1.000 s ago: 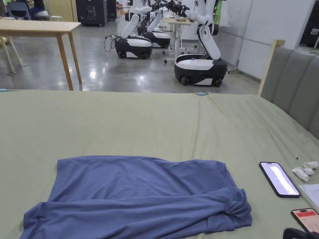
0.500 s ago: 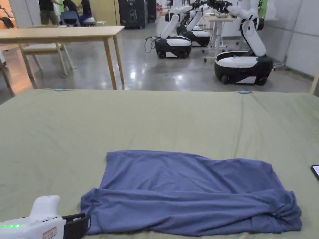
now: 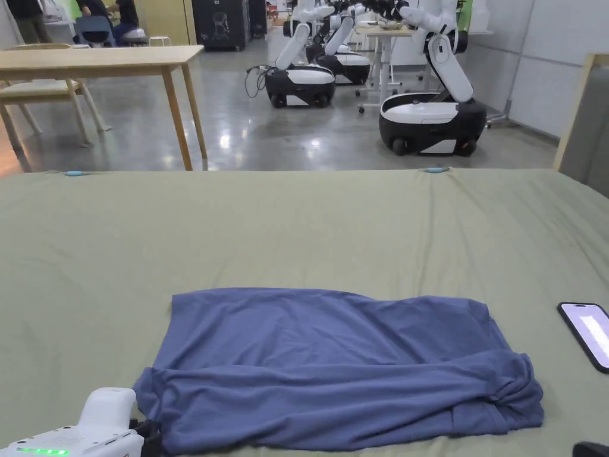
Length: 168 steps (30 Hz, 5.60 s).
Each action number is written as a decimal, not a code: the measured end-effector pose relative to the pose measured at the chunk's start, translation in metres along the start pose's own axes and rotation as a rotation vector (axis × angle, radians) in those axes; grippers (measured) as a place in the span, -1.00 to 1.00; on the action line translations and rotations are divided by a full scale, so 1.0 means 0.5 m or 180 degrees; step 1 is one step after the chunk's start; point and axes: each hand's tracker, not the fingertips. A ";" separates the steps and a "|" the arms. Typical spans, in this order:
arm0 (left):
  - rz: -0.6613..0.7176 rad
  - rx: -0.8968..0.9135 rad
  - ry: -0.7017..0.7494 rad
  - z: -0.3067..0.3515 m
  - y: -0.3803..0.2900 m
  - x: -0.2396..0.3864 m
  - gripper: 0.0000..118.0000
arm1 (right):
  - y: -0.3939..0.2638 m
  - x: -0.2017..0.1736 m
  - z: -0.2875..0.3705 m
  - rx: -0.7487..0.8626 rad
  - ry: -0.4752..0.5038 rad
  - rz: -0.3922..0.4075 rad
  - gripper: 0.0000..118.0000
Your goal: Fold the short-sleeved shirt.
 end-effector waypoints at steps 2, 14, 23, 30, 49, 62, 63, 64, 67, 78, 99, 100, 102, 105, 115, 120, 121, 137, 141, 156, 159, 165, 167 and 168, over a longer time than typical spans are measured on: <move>-0.0136 0.0015 0.0021 0.003 0.001 0.016 -0.88 | 0.029 0.019 -0.050 -0.0083 -0.0107 0.0114 -0.98; 0.0059 0.0054 -0.0027 0.014 0.020 -0.004 -0.88 | 0.054 0.155 -0.367 -0.0996 -0.0480 0.0095 0.21; -0.0030 -0.0042 0.0014 -0.014 0.015 0.002 -0.88 | 0.049 0.076 -0.391 -0.0993 -0.0375 0.0301 -0.68; 0.0008 0.0023 0.0004 0.012 0.008 -0.007 -0.88 | 0.051 0.095 -0.372 -0.0884 -0.0320 0.0103 -0.82; -0.0043 -0.0001 -0.0094 0.187 -0.116 -0.041 -0.88 | -0.062 0.120 -0.086 -0.0861 -0.0372 0.0149 -0.83; 0.0153 0.0061 0.0010 0.170 -0.145 -0.065 1.00 | -0.085 0.133 -0.087 -0.0693 -0.0559 0.0084 0.98; 0.0176 0.0223 -0.0011 0.194 -0.144 -0.069 0.97 | -0.077 0.122 -0.050 -0.0520 -0.0526 0.0074 0.97; 0.0202 0.0340 -0.0016 0.220 -0.141 -0.070 0.94 | -0.068 0.104 -0.004 -0.0340 -0.0467 0.0027 0.93; 0.0327 0.0652 -0.0038 0.293 -0.133 -0.062 0.72 | -0.065 0.046 0.106 0.0165 -0.0147 -0.0136 0.90; 0.0093 0.0894 -0.0128 0.261 0.036 -0.019 -0.94 | -0.033 -0.013 0.163 0.0641 0.0118 -0.0555 -0.99; -0.0662 -0.0529 0.0113 -0.317 0.295 0.008 0.15 | -0.044 -0.026 0.116 0.0231 -0.0182 -0.0407 -0.99; -0.0571 -0.0444 -0.0040 -0.308 0.289 0.010 -0.17 | -0.042 -0.025 0.112 0.0217 -0.0175 -0.0387 -0.99; -0.0624 -0.0292 0.0001 -0.288 0.278 0.024 -0.75 | -0.037 -0.021 0.103 0.0188 -0.0145 -0.0352 -0.99; -0.0757 -0.0239 -0.0021 -0.259 0.266 0.033 -0.77 | -0.014 -0.016 0.081 0.0153 -0.0086 -0.0261 -0.99; -0.0673 -0.0129 -0.0224 -0.210 0.279 0.038 -0.78 | 0.195 0.107 -0.222 -0.0291 -0.0213 0.0353 -0.02; -0.0666 -0.0091 -0.0227 -0.201 0.282 0.040 -0.78 | 0.231 0.194 -0.453 -0.0972 -0.0442 0.0549 0.48; -0.0656 -0.0089 -0.0230 -0.199 0.282 0.039 -0.78 | 0.231 0.204 -0.488 -0.1110 -0.0488 0.0596 0.48; -0.0828 -0.0012 -0.0149 -0.161 0.266 0.044 -0.78 | 0.218 0.129 -0.536 -0.1199 -0.0590 0.1025 -0.98; -0.1017 0.0244 -0.0195 -0.065 0.249 0.032 -0.78 | 0.254 0.121 -0.407 -0.0707 -0.0507 0.1020 -0.98; -0.0425 -0.0131 -0.0311 0.138 -0.094 -0.073 -0.78 | -0.078 0.134 -0.121 -0.0956 -0.0077 0.0578 -0.98; -0.0359 -0.0123 -0.0200 0.119 -0.114 -0.090 -0.78 | -0.108 0.188 -0.147 -0.0917 0.0045 0.0123 -0.98; 0.0033 -0.0036 -0.0231 0.123 -0.118 -0.129 -0.78 | -0.105 0.236 -0.150 -0.0877 -0.0028 -0.0075 -0.97; 0.0155 0.0033 -0.0279 0.125 -0.122 -0.127 -0.78 | -0.108 0.226 -0.155 -0.0871 -0.0046 -0.0083 -0.97; 0.0140 0.0019 -0.0264 0.126 -0.121 -0.121 -0.78 | -0.108 0.214 -0.156 -0.0865 -0.0109 -0.0015 -0.96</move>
